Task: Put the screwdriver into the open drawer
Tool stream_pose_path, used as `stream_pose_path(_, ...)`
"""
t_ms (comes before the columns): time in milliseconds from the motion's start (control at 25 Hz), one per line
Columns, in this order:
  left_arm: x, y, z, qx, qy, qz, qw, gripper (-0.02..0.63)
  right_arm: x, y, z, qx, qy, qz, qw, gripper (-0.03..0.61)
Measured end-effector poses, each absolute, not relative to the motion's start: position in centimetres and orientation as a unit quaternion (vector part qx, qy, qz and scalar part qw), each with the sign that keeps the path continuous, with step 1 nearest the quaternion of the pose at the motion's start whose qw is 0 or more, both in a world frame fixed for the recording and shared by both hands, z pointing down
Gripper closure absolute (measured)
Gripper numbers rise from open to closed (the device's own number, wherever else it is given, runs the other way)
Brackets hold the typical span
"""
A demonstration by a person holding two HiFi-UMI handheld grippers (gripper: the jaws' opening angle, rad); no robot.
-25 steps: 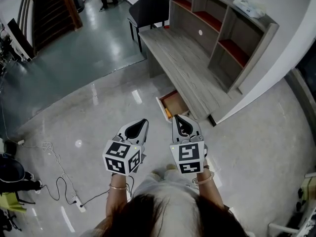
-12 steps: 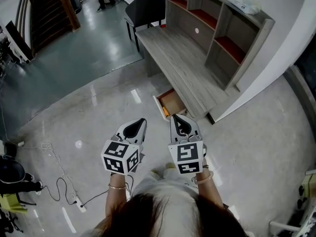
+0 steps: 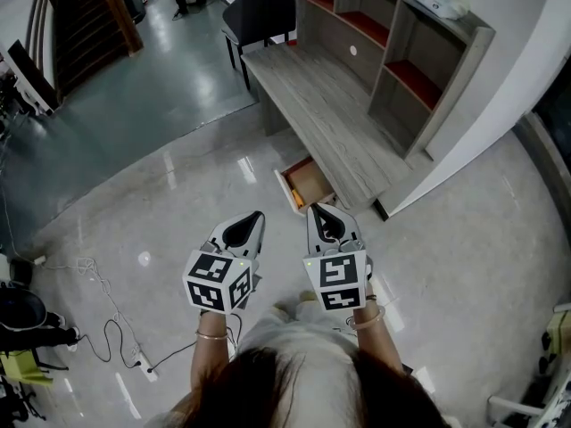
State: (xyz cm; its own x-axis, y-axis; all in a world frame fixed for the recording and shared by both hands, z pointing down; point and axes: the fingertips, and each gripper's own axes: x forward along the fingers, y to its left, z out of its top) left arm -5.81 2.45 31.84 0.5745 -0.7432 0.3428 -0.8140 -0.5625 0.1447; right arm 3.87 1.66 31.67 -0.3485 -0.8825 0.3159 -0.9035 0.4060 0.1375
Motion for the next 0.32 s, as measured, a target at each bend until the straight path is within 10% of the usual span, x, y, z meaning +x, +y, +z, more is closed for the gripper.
stream_pose_path(320, -5.2, 2.0, 32.1, 0.874, -0.446, 0.132, 0.141, 0.595, 4.8, 0.5, 31.8, 0.547, -0.819, 0.036, 0.168, 0.552)
